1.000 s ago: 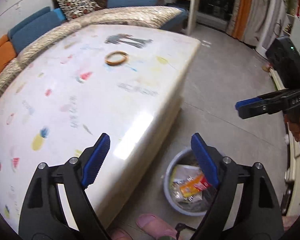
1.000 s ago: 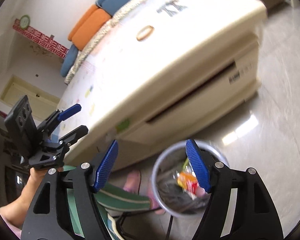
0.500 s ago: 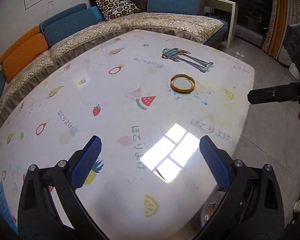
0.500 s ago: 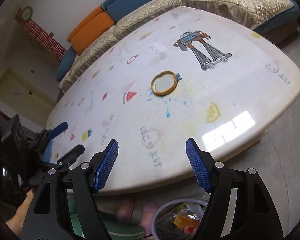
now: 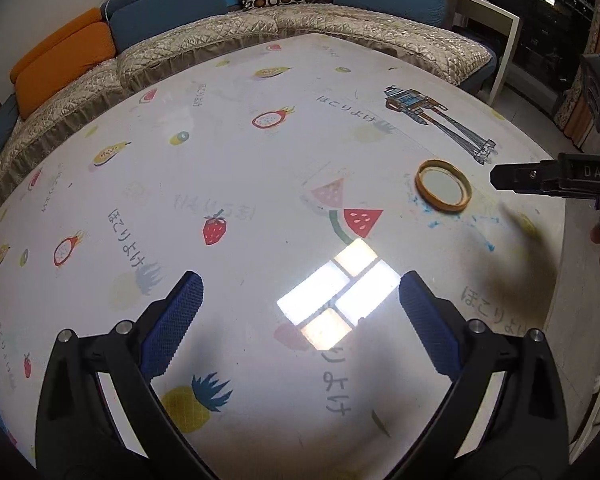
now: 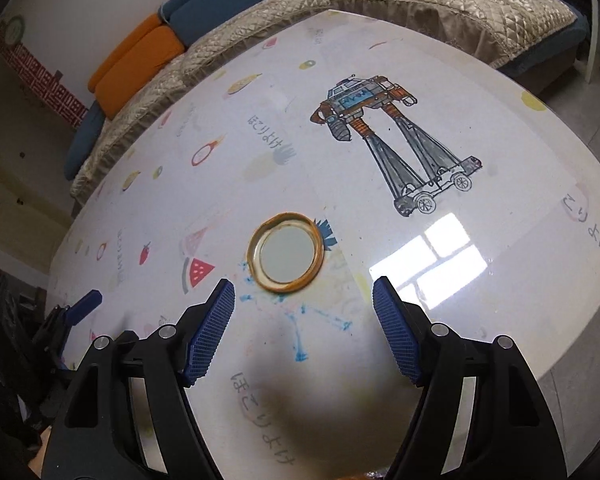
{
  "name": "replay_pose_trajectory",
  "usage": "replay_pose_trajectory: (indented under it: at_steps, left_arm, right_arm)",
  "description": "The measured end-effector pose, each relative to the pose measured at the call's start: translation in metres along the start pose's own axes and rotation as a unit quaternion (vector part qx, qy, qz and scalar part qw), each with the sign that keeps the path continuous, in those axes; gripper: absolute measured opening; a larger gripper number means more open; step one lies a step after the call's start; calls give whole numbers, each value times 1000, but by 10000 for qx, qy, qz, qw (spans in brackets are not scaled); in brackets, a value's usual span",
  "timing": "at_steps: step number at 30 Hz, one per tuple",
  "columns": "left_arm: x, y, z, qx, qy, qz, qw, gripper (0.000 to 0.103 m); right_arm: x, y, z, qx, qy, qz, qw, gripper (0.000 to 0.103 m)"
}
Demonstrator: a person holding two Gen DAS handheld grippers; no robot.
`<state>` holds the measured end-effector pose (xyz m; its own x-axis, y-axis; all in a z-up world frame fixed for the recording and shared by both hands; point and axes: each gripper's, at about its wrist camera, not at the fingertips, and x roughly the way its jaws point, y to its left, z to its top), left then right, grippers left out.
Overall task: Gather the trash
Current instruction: 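Grasp the tan tape roll by its rim with the right gripper, then carry the tape roll over the bin and open the right gripper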
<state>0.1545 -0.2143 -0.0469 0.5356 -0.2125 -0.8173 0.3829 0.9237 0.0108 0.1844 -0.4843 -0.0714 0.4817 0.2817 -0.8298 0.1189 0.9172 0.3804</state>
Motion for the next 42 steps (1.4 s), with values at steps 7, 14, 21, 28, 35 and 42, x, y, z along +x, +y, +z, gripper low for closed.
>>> replay_pose_trajectory:
  at_steps: [7,14,21,28,35,42]
  left_arm:
    - [24,12,13,-400,168,-24,9991,96]
    - [35,22,15,-557,212,29,9982,96]
    - [37,28,12,-629,199,44,9978,96]
    - [31,29,6,-606,175,75,9980,96]
    - [13,25,0,-672,110,-57,9977,96]
    - [-23,9,-13,-331,-132,-1,9994,96]
  right_arm:
    - [28,8,15,-186,104,-461,9987,69]
    - [45,23,17,-730,170,-1004,9921,33]
    - [45,27,13,-959,146,-1201,9880,7]
    - [28,28,6,-705,74,-778,9944,5]
    - [-5,36,-8,-894,-8,-591,9942,5]
    - [-43,37,-34,-991,-90,-475,9939,5]
